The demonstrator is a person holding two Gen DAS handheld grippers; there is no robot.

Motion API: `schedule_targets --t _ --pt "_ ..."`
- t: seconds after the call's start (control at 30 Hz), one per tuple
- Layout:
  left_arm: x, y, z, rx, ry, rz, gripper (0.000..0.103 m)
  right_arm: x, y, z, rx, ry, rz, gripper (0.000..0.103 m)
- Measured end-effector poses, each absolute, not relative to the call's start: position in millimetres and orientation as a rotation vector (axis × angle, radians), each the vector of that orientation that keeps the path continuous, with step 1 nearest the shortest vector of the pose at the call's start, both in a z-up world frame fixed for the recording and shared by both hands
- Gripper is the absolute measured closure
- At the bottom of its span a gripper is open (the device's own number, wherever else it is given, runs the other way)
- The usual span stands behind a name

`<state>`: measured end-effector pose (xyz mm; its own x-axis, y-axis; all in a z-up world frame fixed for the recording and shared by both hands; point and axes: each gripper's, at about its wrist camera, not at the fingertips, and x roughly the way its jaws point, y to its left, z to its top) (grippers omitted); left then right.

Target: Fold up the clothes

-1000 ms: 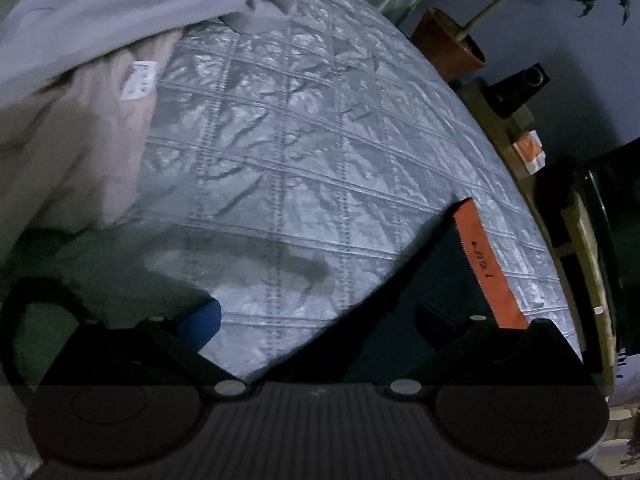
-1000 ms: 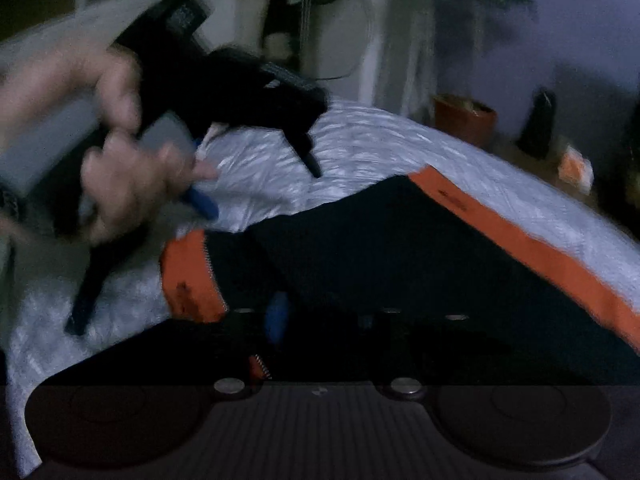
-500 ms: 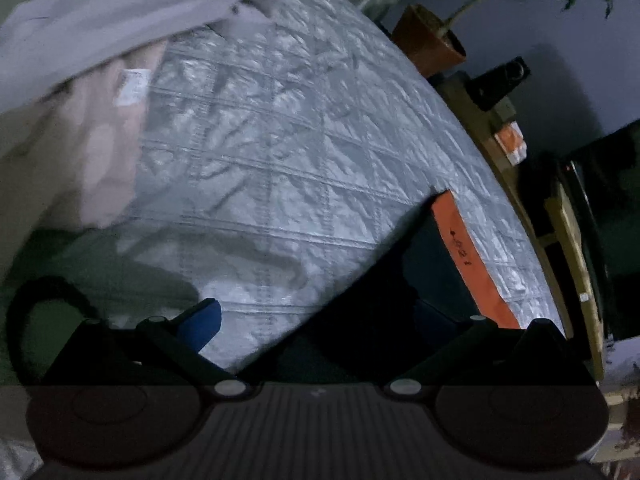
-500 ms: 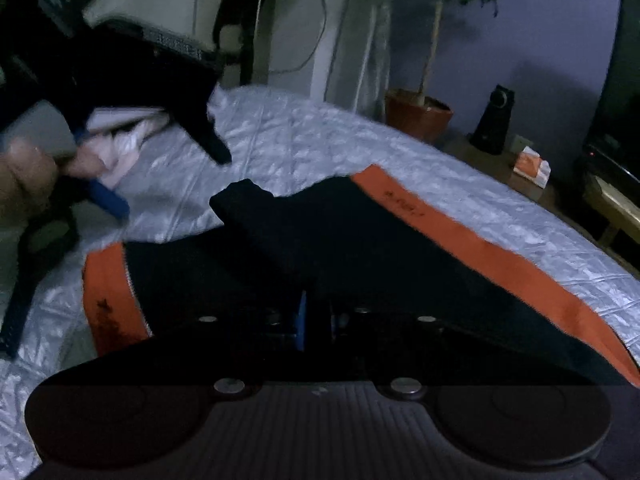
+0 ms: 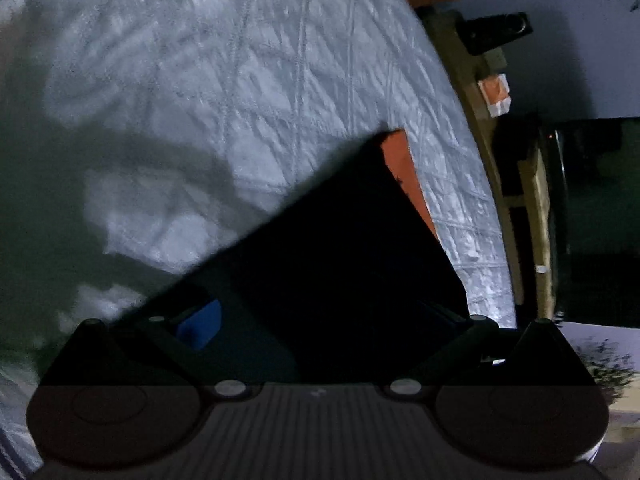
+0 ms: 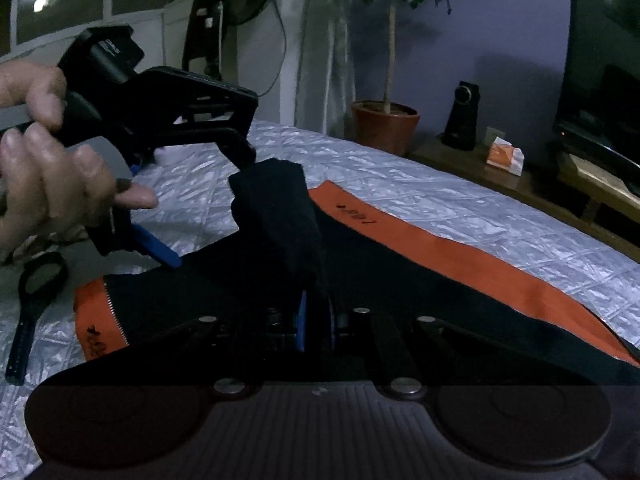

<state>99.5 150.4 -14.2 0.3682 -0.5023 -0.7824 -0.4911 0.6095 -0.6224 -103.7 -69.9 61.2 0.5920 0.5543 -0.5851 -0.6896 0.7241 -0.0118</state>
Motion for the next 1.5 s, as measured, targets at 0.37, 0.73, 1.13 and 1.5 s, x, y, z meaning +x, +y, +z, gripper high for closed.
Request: schedule_targets --t 0.37,0.73,1.13,1.5 --pt "133 143 -22 -1.046 1.286 -0.052 0.001 -114 -74 62 -0.302 0.561 0.763 0.089" --pt "148 144 -21 -1.003 1.295 -0.038 0.001 -130 -60 54 -0.418 0.594 0.871 0.088" --pt "179 118 -15 -0.748 1.509 0.036 0.002 -139 -43 37 -0.5 0.662 0.953 0.086" --pt "170 98 2 -0.468 1.475 0.079 0.089 -136 -49 45 -0.453 0.668 0.972 0.051"
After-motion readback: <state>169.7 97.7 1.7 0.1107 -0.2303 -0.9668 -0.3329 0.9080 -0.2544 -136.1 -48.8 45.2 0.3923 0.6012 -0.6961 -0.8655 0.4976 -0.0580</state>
